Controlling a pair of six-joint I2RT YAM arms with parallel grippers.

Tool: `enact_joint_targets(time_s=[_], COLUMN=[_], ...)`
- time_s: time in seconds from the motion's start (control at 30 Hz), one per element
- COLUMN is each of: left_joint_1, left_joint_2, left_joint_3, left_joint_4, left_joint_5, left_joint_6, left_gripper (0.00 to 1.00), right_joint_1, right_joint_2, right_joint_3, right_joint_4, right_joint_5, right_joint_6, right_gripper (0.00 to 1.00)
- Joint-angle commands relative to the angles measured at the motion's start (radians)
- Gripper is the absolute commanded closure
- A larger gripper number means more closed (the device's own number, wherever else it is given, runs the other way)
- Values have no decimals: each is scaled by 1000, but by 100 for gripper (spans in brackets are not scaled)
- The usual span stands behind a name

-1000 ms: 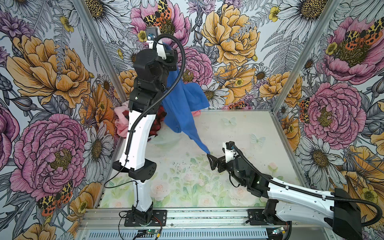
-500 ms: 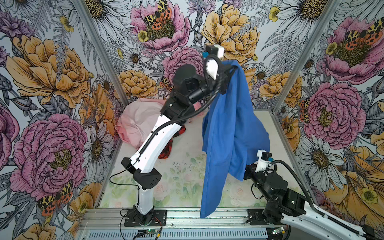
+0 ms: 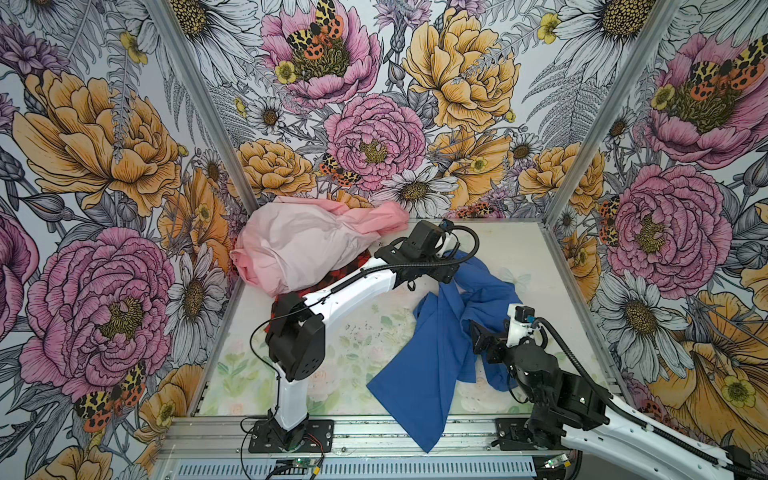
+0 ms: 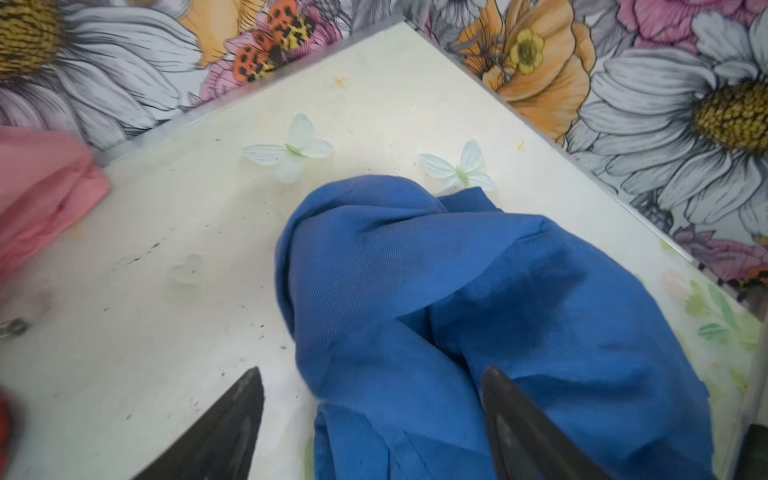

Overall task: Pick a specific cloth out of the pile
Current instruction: 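Lower the blue cloth onto the open table and release it, then grasp and lift the blue cloth with the right gripper while the left withdraws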

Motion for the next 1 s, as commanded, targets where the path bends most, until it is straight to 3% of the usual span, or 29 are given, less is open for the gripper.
enact_joint_targets(time_s=[0.0,0.1,0.23,0.4,0.5,0.57,0.7,0.73,0.77,0.9,0.97], left_joint_1=[5,14,33,29,16,16,32,37,41,56,63], left_joint_2=[-278,-479,-696,-884,-944,-967,-965,-961,-954,-936,-927], left_joint_3=[-91,-242,-363,-465,-489,-495,-495,-493,-491,-479,-479], left_joint_4=[38,-67,-258,-346,-346,-345,-345,-344,-341,-305,-267], left_joint_5=[-131,-141,-62,104,128,114,91,88,81,88,114], left_joint_6=[-19,-111,-225,-303,-317,-302,-263,-252,-243,-229,-229], left_gripper=[1,1,1,1,1,1,1,1,1,1,1], right_joint_1=[-13,-39,-90,-163,-191,-222,-249,-253,-257,-296,-381], right_joint_2=[211,479,731,893,924,922,931,934,929,834,754], right_joint_3=[112,226,342,424,434,424,435,439,440,476,548], right_joint_4=[-16,-26,-44,-132,-185,-182,-181,-182,-182,-184,-187], right_joint_5=[11,-38,-83,-66,-33,-65,-136,-146,-150,-131,-176], right_joint_6=[17,28,26,13,39,59,54,52,47,-39,-120], right_gripper=[1,0,0,0,1,14,54,74,100,100,100])
